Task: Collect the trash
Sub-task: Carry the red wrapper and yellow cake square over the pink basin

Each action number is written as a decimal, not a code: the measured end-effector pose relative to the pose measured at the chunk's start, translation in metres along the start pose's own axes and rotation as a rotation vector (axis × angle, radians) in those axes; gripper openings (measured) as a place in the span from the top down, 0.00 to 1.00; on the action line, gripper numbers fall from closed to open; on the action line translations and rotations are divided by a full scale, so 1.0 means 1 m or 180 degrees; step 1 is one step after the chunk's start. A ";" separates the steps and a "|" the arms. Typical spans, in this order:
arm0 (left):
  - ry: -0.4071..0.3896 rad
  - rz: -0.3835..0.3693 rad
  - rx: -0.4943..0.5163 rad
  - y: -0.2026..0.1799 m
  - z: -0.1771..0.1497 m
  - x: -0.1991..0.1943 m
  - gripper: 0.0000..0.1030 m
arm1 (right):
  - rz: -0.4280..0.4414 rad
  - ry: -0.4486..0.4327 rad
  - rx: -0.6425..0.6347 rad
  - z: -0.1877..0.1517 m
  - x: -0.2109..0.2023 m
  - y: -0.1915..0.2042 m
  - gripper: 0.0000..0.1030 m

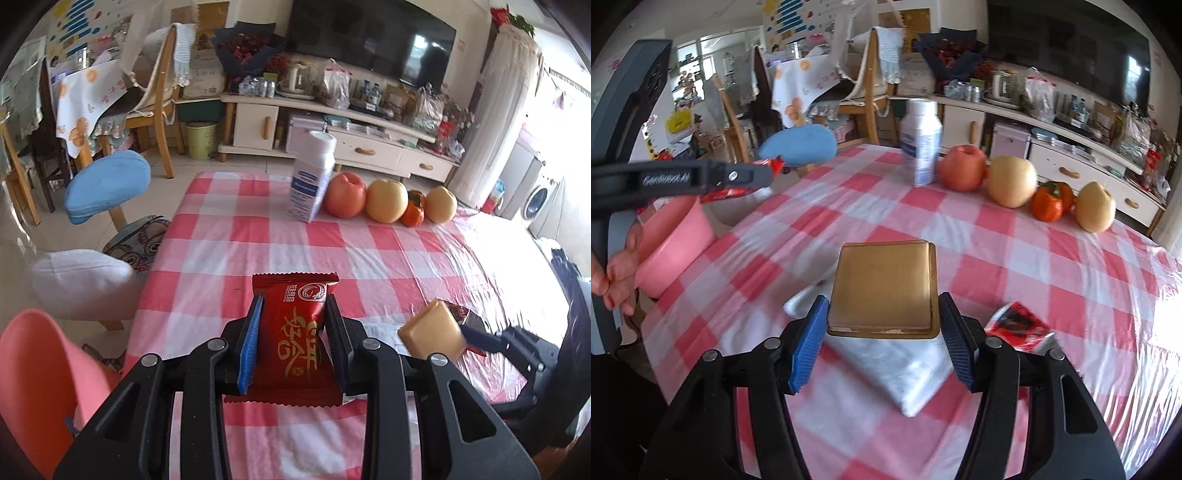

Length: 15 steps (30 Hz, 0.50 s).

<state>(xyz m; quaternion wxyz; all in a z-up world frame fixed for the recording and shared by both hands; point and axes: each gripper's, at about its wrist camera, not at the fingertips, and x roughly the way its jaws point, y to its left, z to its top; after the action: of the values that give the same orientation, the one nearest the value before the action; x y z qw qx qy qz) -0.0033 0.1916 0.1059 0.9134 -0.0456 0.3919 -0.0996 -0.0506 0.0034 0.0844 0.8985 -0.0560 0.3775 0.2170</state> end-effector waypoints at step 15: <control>-0.0306 0.0234 -0.0631 0.103 -0.010 -0.058 0.67 | 0.0538 -0.0067 -0.0613 0.031 0.003 0.149 0.41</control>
<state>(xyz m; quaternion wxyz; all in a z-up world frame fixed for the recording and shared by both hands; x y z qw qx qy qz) -0.0343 0.3049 0.1234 0.9253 -0.1260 0.3570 -0.0245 -0.0933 0.1470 0.1139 0.8714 -0.1077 0.3488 0.3278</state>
